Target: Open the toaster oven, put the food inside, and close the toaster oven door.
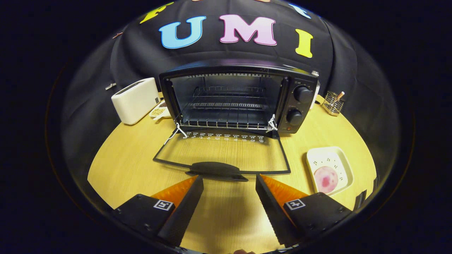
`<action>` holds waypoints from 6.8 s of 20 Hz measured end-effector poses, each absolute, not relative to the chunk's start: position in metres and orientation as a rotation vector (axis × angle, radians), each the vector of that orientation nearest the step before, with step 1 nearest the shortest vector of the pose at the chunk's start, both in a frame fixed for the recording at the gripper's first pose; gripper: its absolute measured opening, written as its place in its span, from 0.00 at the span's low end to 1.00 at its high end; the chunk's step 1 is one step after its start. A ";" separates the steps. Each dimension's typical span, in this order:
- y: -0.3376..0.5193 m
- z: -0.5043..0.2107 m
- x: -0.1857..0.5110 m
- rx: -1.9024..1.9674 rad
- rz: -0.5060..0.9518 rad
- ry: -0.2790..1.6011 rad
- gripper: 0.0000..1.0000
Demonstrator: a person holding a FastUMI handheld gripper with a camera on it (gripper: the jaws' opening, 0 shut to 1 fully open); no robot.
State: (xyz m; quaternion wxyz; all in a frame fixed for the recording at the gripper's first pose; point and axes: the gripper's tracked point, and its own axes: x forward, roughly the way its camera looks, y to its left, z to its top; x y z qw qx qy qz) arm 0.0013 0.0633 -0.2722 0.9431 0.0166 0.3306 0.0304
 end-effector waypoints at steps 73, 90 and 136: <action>-0.213 -0.325 -0.007 0.804 0.038 1.023 0.06; -0.155 -0.229 -0.044 1.132 -0.169 0.746 0.06; 0.048 -0.269 0.175 1.082 -0.251 0.591 0.07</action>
